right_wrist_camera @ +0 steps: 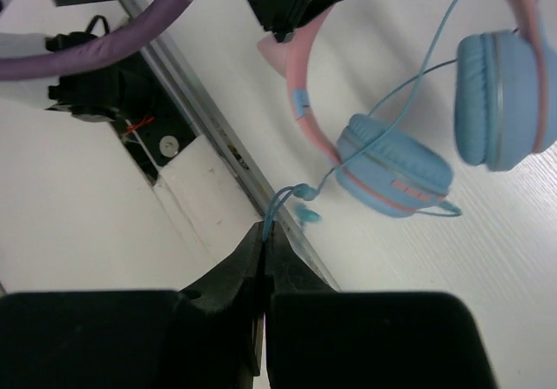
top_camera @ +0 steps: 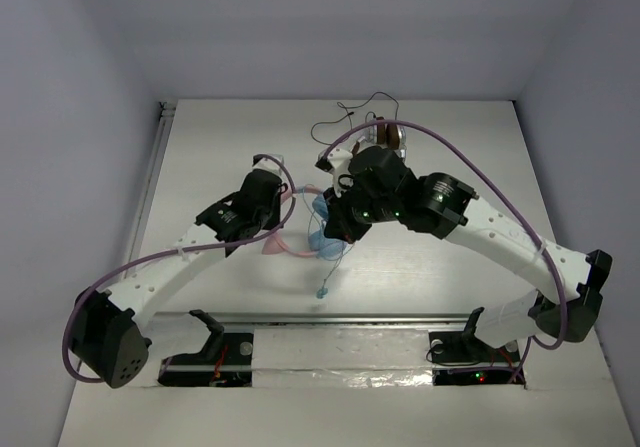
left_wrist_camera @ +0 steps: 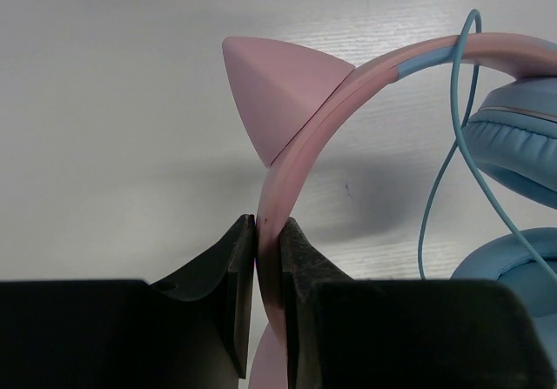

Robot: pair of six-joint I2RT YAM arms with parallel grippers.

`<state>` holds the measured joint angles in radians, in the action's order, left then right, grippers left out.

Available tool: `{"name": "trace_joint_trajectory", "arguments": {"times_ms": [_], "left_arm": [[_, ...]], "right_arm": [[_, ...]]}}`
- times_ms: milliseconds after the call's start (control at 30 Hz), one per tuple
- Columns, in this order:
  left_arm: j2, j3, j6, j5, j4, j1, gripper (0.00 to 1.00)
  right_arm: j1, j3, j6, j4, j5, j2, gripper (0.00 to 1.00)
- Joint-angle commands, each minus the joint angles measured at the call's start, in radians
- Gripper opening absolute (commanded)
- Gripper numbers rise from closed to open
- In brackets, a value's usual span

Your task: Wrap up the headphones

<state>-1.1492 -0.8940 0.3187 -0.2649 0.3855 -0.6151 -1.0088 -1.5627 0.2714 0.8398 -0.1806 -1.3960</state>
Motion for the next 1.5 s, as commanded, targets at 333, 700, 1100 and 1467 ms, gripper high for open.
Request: {"name": "trace_joint_trajectory", "arguments": {"times_ms": [333, 700, 1100, 1467], "left_arm": [[0.072, -0.089, -0.101, 0.133, 0.099, -0.028, 0.0], [0.071, -0.134, -0.159, 0.334, 0.208, -0.087, 0.0], [0.072, -0.1, -0.173, 0.498, 0.165, -0.121, 0.0], [0.123, -0.092, -0.083, 0.484, 0.033, -0.121, 0.0]], "right_arm": [[-0.007, -0.027, -0.055, 0.087, 0.27, 0.0, 0.0], [-0.007, -0.043, -0.083, 0.174, 0.49, 0.002, 0.0], [-0.007, 0.01, -0.097, 0.022, 0.636, 0.023, 0.0], [0.039, 0.207, -0.017, -0.211, 0.699, 0.133, 0.0]]}}
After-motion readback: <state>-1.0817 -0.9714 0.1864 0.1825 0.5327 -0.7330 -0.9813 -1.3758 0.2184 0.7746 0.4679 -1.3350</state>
